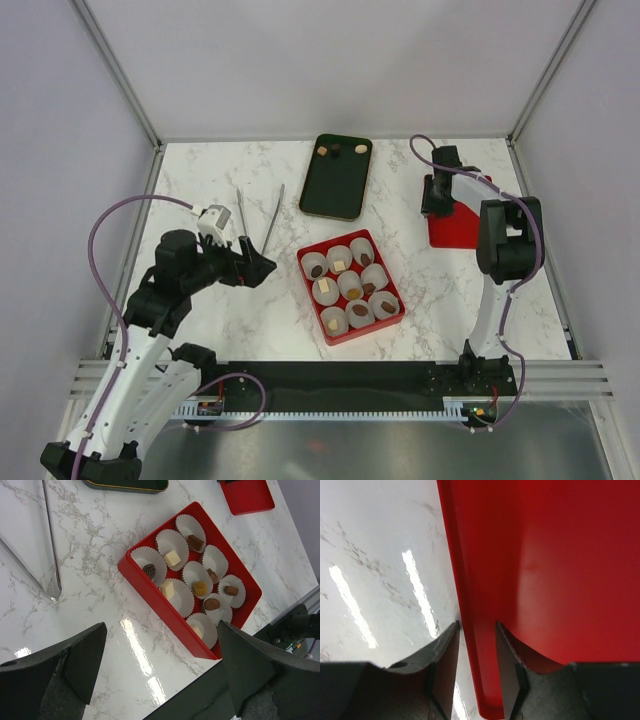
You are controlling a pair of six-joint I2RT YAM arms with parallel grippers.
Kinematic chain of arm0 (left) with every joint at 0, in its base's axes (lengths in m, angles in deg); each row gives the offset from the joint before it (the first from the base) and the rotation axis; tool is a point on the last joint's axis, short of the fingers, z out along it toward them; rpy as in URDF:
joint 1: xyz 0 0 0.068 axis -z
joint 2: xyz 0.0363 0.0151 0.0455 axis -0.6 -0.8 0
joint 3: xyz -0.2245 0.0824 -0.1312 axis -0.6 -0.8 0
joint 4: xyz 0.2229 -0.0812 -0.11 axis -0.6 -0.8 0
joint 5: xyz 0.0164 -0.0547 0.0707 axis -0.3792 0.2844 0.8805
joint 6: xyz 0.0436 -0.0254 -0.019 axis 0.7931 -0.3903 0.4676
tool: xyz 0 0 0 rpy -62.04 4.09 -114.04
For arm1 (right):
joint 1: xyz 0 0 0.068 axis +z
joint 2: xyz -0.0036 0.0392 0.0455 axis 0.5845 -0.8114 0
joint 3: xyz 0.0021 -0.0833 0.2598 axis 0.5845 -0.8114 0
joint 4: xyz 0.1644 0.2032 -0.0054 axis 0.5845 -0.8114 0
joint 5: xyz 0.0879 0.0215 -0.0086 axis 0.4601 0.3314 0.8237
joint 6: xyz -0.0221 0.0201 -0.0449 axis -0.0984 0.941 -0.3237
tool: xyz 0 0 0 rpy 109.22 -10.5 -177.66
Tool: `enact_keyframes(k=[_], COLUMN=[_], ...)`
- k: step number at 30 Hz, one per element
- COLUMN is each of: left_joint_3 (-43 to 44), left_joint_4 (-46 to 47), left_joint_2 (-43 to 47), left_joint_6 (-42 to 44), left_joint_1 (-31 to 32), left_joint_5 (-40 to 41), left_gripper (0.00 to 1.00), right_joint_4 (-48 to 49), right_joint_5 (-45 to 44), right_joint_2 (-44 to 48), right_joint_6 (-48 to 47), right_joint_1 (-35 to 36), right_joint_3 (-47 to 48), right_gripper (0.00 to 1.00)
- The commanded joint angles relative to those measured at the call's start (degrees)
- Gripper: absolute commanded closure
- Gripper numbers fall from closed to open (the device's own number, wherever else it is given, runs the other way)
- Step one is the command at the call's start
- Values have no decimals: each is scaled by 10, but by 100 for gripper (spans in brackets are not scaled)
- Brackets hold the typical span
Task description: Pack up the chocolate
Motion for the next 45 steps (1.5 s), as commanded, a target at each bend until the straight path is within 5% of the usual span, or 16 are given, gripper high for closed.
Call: enact_keyframes(k=[1, 5, 11, 24, 28, 37, 45], left_joint_3=[-3, -8, -4, 15, 57, 177, 231], left_joint_4=[24, 27, 27, 59, 162, 404, 829], left_joint_2=[14, 13, -5, -48, -110, -285, -439], left_joint_6=[18, 18, 20, -16, -101, -245, -514], left_joint_1=[0, 0, -1, -1, -1, 0, 0], left_joint_5=[-23, -22, -39, -103, -216, -316, -400], left_gripper=[1, 2, 4, 9, 12, 16, 17], right_joint_4=[23, 30, 31, -9, -9, 70, 208], right_joint_5=[4, -2, 11, 96, 195, 377, 482], right_joint_2=[-7, -7, 23, 239, 299, 397, 451], right_joint_6=[-9, -10, -7, 37, 77, 205, 347], right_joint_1=[2, 3, 11, 37, 41, 87, 96], right_joint_3=[3, -14, -16, -15, 3, 39, 83], right_gripper=[58, 66, 100, 100, 100, 100, 100])
